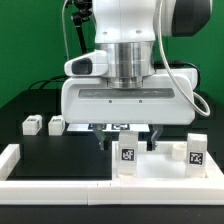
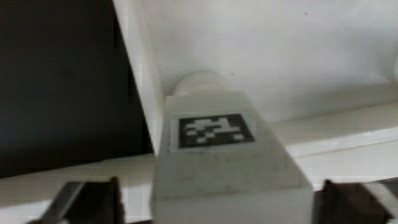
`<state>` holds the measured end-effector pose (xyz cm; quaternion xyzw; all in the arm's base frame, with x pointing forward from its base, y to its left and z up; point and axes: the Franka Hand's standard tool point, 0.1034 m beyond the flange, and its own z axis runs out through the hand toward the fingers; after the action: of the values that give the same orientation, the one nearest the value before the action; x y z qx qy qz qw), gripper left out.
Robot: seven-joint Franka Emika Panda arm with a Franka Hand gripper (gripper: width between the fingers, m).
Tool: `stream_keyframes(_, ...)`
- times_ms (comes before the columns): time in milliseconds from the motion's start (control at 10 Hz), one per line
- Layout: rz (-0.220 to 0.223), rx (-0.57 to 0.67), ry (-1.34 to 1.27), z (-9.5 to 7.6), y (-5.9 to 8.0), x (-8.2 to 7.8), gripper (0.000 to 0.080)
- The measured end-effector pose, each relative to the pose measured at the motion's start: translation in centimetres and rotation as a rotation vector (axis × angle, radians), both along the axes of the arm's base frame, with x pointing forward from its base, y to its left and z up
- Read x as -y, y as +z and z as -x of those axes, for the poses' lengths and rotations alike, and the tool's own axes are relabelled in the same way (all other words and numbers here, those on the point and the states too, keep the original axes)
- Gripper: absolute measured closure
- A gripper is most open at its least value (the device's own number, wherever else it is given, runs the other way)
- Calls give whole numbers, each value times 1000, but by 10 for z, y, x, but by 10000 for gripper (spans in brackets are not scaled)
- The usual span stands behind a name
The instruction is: Assemble square table
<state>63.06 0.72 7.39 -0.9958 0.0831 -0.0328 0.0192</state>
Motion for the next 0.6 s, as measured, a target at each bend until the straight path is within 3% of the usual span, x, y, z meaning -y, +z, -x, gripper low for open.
stream_keyframes(100, -1, 0, -3, 0, 0, 0, 404)
stream_keyframes(200, -7, -2, -76, 0, 0, 0, 404)
stream_keyframes(300, -13, -5, -161, 0, 0, 0, 509)
stream_keyframes(600, -42, -15, -424, 0, -1, 4, 509)
